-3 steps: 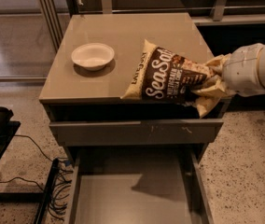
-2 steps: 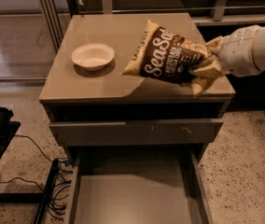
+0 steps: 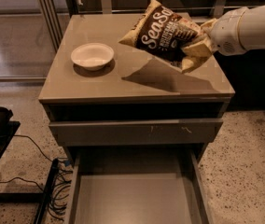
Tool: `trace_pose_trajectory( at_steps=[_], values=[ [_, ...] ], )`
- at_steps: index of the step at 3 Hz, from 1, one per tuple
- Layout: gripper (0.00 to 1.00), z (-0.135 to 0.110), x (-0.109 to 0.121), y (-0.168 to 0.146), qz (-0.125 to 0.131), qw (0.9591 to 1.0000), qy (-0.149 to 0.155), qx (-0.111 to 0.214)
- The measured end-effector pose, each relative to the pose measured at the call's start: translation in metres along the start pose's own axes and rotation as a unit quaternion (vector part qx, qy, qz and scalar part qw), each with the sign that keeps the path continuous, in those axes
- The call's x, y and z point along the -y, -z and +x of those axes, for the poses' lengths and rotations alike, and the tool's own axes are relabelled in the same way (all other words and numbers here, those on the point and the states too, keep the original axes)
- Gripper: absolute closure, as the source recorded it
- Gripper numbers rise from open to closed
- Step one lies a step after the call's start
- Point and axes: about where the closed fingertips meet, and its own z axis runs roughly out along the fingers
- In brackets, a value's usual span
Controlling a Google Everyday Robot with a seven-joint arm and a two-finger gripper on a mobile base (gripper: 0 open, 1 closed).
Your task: Pick brown chip bag from middle drawer and place on counter
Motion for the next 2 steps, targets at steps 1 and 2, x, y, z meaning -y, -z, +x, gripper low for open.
trace_pose_trajectory(
  at_steps=[1,2],
  values=[
    [1.00,0.005,0.006,-0.023,0.004,0.9993,-0.038,-0.004],
    [1.00,0.016,0.012,-0.043,0.008,0.9977,-0.067,-0.001]
  ],
)
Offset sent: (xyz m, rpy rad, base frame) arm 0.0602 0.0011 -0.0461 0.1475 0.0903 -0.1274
